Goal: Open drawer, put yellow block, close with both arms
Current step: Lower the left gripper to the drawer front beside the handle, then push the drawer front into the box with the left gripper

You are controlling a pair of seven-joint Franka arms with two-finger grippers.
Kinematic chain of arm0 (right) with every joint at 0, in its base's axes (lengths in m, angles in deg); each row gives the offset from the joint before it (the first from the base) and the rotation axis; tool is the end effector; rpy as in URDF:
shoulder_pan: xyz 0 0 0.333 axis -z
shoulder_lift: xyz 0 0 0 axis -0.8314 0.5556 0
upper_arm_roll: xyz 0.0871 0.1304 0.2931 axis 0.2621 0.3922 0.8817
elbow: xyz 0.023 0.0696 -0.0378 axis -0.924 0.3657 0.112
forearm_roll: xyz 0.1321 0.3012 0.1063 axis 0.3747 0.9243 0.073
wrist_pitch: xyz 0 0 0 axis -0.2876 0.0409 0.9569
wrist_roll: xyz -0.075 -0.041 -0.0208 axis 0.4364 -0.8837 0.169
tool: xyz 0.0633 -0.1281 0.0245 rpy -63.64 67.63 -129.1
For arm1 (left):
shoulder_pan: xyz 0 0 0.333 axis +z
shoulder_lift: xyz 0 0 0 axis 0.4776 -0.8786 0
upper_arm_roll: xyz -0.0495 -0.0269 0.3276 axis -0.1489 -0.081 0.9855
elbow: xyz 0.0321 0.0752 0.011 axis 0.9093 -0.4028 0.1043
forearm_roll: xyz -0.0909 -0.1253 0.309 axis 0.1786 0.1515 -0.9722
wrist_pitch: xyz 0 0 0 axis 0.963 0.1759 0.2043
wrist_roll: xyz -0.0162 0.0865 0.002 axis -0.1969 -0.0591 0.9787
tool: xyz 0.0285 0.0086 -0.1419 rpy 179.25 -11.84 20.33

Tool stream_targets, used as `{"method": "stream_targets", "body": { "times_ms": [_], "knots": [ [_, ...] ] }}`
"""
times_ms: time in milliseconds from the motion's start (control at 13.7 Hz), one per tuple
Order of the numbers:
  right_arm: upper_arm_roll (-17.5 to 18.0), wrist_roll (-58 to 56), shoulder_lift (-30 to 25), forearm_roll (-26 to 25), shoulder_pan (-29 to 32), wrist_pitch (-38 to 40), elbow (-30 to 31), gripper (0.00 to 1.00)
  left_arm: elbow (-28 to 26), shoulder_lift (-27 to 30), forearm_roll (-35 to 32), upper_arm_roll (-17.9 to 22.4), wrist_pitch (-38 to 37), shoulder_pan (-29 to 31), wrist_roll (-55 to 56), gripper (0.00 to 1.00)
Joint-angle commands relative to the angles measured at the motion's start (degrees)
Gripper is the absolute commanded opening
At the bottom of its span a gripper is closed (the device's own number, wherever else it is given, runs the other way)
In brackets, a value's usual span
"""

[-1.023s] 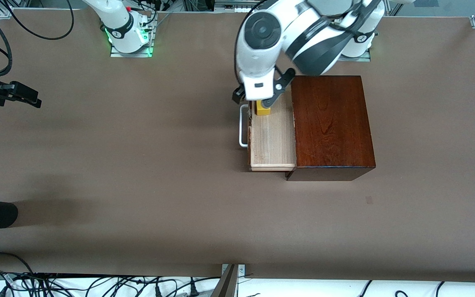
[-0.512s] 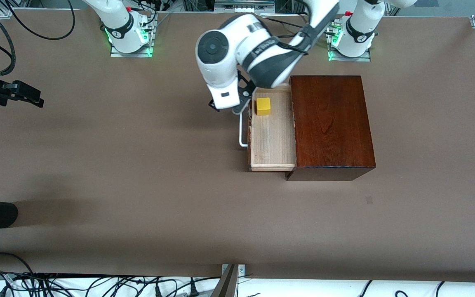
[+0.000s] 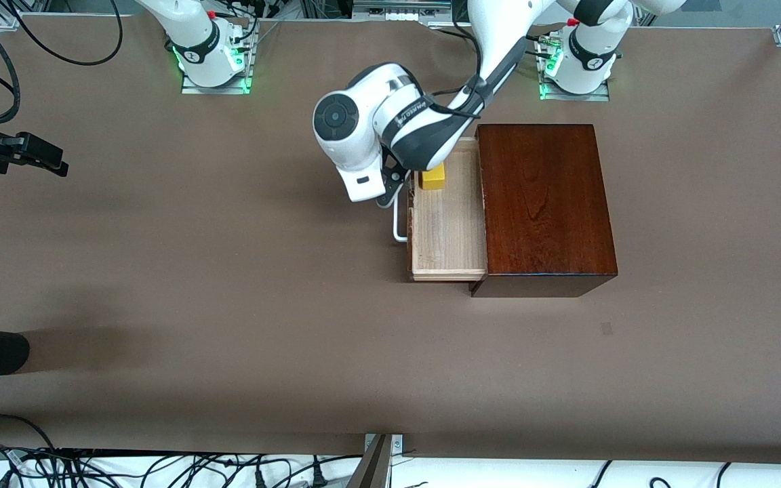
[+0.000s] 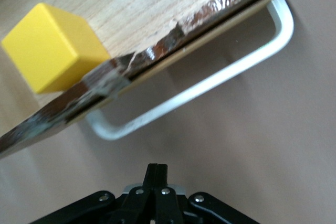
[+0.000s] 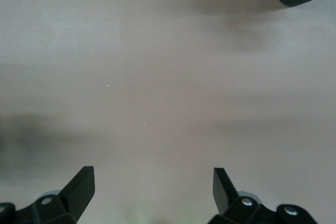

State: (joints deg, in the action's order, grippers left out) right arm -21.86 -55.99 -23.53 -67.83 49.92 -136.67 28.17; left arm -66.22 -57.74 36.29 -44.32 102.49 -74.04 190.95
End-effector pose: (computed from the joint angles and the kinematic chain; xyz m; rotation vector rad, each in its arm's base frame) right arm 0.5218 -0.0151 0.5826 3.1174 -0.0464 -0.1239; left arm 0.4465 -0.5393 0.3004 -2.5327 -1.4888 0.2229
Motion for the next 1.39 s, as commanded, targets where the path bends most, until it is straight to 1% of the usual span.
{"method": "stream_targets", "body": {
  "times_ms": [0, 219, 512, 731, 877, 1023, 1170, 1316],
  "knots": [
    [0.48, 0.02, -0.84, 0.12, 0.61, 0.57, -0.09, 1.0, 2.09, -1.58, -1.64, 1.67, -0.48, -0.73, 0.29, 0.0],
    [0.48, -0.07, -0.75, 0.04, 0.61, 0.57, -0.36, 1.0, 2.0, -1.85, -2.87, 1.85, -0.57, 0.33, -0.5, 0.0],
    [0.48, -0.07, -0.75, 0.04, 0.61, 0.48, -0.45, 1.0, 1.91, -1.76, -5.33, 2.47, -0.57, 0.24, -1.03, 0.0],
    [0.48, -0.07, -0.66, 0.12, 0.61, 0.48, -0.45, 1.0, 1.83, -1.67, -5.42, 2.47, -0.57, 0.42, -0.94, 0.0],
    [0.56, -0.07, -0.66, 0.12, 0.61, 0.48, -0.45, 1.0, 0.17, -1.33, -5.51, 2.55, -0.57, 0.59, -0.94, 0.0],
    [0.48, -0.07, -0.66, 0.12, 0.61, 0.48, -0.45, 1.0, -0.11, -1.24, -5.42, 2.64, -0.57, 0.68, -1.03, 0.0],
    [0.56, -0.07, -0.57, 0.12, 0.61, 0.48, -0.45, 1.0, -0.11, -1.06, -5.42, 3.34, -0.92, 0.77, -1.03, 0.0],
    [0.56, 0.01, -0.57, 0.12, 0.61, 0.48, -0.45, 1.0, -0.46, -0.18, -5.51, 3.52, -1.71, 1.91, -1.12, 0.0]
  ]
}}
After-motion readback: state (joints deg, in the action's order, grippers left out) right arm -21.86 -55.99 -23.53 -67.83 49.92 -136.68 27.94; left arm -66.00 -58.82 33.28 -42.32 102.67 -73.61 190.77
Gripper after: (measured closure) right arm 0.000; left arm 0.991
